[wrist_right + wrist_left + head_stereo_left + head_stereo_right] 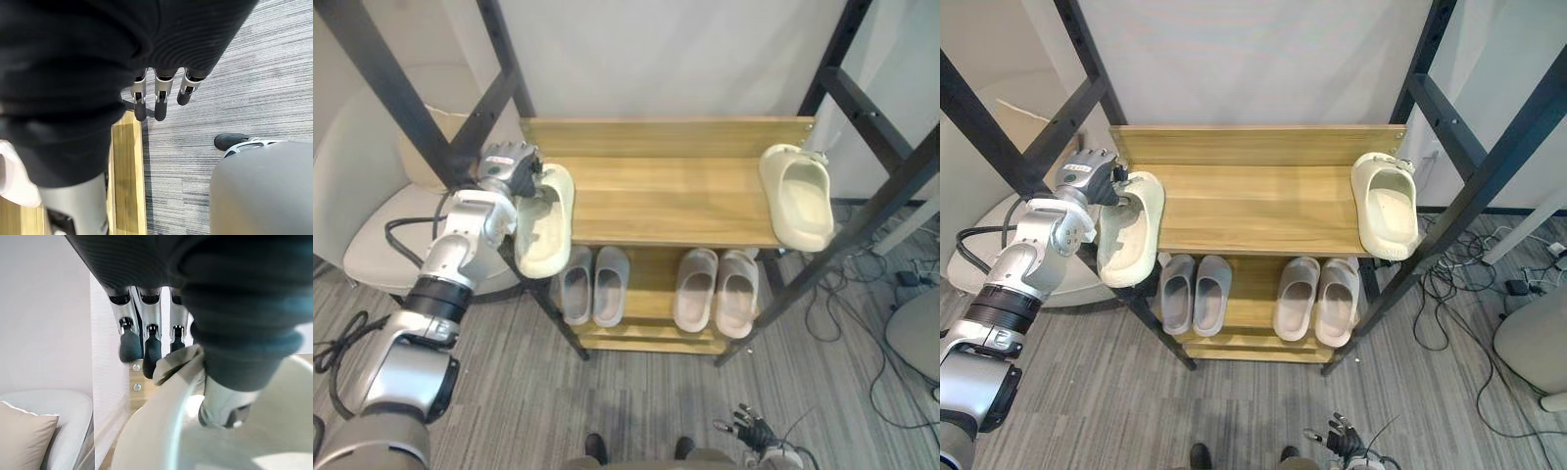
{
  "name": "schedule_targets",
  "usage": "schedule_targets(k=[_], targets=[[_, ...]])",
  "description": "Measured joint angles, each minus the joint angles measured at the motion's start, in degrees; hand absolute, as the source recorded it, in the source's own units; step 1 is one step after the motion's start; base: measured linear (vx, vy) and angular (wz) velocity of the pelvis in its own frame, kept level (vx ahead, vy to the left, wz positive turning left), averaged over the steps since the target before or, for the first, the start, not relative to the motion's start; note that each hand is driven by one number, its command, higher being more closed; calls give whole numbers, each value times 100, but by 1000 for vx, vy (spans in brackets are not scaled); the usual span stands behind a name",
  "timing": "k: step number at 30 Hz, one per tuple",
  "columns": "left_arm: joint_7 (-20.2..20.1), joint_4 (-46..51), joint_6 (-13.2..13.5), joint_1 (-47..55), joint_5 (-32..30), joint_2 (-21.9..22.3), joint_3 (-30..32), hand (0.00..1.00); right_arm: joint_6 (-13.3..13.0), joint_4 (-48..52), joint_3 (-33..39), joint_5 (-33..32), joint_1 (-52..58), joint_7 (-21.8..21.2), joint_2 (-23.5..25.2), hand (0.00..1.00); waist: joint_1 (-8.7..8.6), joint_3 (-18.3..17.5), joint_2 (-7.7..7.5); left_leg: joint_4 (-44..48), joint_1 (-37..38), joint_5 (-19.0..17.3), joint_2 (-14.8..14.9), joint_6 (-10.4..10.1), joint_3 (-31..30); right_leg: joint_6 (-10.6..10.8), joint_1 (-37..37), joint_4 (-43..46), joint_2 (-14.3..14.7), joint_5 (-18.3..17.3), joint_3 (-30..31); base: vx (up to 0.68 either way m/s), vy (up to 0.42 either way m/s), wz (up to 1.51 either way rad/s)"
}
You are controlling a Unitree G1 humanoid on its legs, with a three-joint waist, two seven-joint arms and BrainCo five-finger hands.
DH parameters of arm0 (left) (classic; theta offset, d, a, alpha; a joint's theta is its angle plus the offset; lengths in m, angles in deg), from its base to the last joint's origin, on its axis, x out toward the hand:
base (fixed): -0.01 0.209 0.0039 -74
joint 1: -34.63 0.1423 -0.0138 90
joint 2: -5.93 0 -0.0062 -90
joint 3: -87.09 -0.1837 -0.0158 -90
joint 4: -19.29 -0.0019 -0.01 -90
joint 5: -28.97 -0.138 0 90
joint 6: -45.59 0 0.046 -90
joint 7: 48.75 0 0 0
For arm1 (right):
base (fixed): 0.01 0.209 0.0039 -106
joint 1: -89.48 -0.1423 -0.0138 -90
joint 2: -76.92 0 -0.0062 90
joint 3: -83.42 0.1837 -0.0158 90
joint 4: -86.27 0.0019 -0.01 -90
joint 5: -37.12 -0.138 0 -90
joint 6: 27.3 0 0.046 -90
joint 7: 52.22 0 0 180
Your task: Organize the slippers on the shoe rack
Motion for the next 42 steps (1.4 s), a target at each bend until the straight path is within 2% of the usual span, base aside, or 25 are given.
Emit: schedule_targets(k=[6, 16, 18, 20, 25, 27, 29, 32, 36, 42], targets=[[-1, -52, -24, -59, 225, 39, -6, 100, 0, 1, 51, -42, 9, 1, 33, 0, -2, 1, -1, 1, -3, 3, -4, 2, 0, -2, 0, -8, -4, 21, 0, 0, 0, 0], [56, -478, -194, -349, 556, 406, -29, 100, -5, 180, 258, -124, 51, 7, 185, 0, -59, 4, 4, 2, -4, 44, -67, 37, 49, 37, -25, -7, -70, 101, 50, -23, 15, -2], [108, -574, -218, -469, 606, 504, -203, 100, -8, 181, 268, -202, 50, 8, 194, 0, -61, 4, 4, 2, -7, 57, -80, 57, 79, 54, -42, -5, -95, 118, 71, -25, 31, -7], [149, -719, -220, -740, 699, 665, -398, 100, -32, 247, 273, -217, 40, 10, 206, 0, -137, 37, 32, 1, -8, 62, -119, 67, 182, 78, -83, -12, -139, 153, 164, -29, 38, -16], [167, -908, -157, -1209, 927, 1005, -453, 100, -73, 437, 288, -229, 21, 20, 198, 0, -343, 116, 152, 2, -56, 27, -167, 96, 362, 118, -219, -30, -180, 251, 363, -18, 34, -23], [214, -910, -137, -1532, 1064, 1304, -481, 100, -71, 519, 309, -263, 26, 40, 191, 0, -472, 155, 210, 4, -188, 30, -168, 103, 492, 112, -382, -19, -172, 324, 494, 7, 10, -24], [258, -930, -129, -1608, 1106, 1401, -527, 100, -71, 570, 390, -282, 61, 63, 209, 0, -519, 160, 220, 5, -193, 31, -177, 104, 513, 109, -435, -9, -167, 327, 581, 11, -7, -27], [303, -1130, -113, -1940, 1123, 1707, -640, 100, -70, 652, 515, -332, 209, 89, 215, 0, -656, 216, 322, 6, -169, 31, -168, 103, 525, 107, -469, -4, -161, 327, 697, 5, -30, -19], [463, -1139, -99, -2103, 1269, 1832, -677, 100, -86, 914, 658, -444, 359, 123, 210, 0, -699, 299, 485, 5, -188, 27, -114, 99, 732, 99, -705, 149, -134, 320, 972, -41, -29, -34], [609, -1146, -108, -2129, 1320, 1864, -677, 100, -101, 1318, 671, -470, 687, 136, 280, 0, -759, 315, 501, 3, -215, -45, -15, 73, 973, 74, -959, 333, -52, 309, 1171, -60, -21, -24]])
